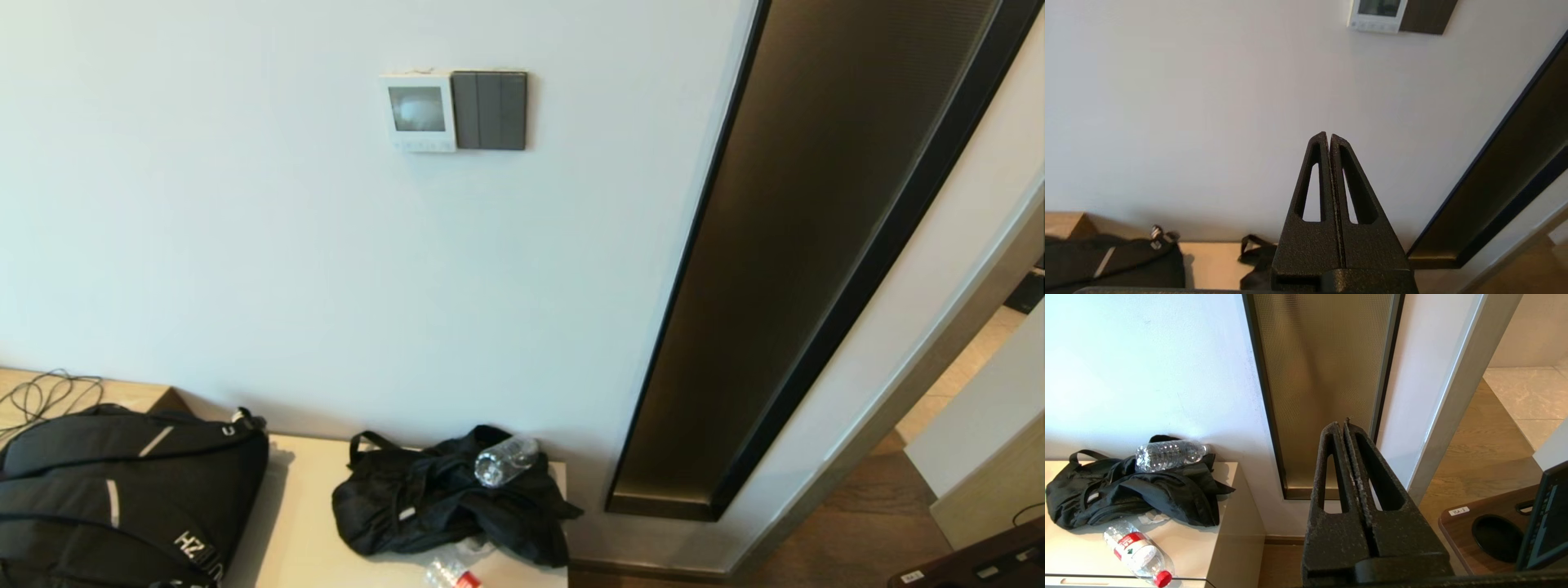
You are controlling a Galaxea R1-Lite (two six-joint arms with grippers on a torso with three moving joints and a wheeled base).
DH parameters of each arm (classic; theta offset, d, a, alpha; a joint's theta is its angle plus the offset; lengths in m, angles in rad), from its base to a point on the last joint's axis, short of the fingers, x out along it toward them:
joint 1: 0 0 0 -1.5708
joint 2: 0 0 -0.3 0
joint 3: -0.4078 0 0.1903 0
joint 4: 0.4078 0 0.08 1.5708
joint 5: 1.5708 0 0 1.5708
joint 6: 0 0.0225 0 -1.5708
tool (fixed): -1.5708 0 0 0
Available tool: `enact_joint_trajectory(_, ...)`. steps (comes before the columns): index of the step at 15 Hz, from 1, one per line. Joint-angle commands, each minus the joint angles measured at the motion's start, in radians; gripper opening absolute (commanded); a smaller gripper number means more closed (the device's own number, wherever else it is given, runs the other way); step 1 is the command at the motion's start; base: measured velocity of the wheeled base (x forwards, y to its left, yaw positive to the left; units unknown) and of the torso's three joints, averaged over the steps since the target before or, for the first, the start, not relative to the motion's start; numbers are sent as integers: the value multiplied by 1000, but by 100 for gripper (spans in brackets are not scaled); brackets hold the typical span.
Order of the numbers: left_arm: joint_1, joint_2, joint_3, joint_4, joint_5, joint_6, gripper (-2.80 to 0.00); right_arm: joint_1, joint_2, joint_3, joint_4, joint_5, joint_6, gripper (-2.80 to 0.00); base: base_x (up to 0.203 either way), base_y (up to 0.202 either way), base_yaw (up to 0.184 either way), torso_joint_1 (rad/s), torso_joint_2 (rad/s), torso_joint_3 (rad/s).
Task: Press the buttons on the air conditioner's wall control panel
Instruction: Turn on the central air conditioner
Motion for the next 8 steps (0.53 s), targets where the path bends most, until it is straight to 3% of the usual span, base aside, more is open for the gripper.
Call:
enact_joint_trajectory(1, -70, 322, -135, -62, -15, -4, -280, 0, 1, 2, -1, 0, -1, -280, 0, 0, 0, 0, 0, 0)
enact_joint_trajectory(3, -188, 476, -226, -120, 15, -5, -280, 0, 1, 0, -1, 0, 0, -280, 0, 0, 0, 0, 0, 0)
enact_joint_trajectory(6, -383, 667, -360, -179, 112, -5, -280, 0, 1, 1, -1, 0, -1, -280, 0, 0, 0, 0, 0, 0)
enact_joint_trajectory(8, -451, 768, -454, -204, 161, -5, -280, 0, 1, 2, -1, 0, -1, -280, 0, 0, 0, 0, 0, 0)
